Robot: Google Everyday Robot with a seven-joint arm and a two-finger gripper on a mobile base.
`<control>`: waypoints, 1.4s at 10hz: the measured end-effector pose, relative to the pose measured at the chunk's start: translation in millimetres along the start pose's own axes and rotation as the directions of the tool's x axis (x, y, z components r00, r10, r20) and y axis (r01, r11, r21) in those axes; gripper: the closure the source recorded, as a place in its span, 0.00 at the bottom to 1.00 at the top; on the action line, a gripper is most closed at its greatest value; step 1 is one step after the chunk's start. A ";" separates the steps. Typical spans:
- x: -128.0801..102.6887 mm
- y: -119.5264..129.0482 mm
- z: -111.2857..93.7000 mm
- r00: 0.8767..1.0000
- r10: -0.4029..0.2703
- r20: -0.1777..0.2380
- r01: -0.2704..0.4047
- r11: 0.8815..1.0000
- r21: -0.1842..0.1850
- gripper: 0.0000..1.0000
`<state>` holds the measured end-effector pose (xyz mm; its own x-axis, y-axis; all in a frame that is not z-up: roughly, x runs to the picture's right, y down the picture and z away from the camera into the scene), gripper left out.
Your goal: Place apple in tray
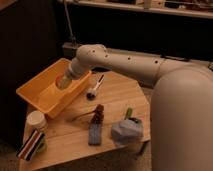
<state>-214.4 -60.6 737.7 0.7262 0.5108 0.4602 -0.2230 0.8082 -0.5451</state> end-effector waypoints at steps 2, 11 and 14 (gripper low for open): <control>0.9 0.0 0.3 1.000 0.001 -0.001 -0.001 1.000 0.000 1.00; -50.9 -2.3 64.9 0.998 -0.056 0.005 0.056 0.995 -0.088 0.78; -30.5 -14.6 53.8 0.996 0.048 0.081 -0.042 0.996 -0.078 0.47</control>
<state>-268.2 -72.3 769.3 0.6596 0.5710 0.4888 -0.2017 0.7609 -0.6167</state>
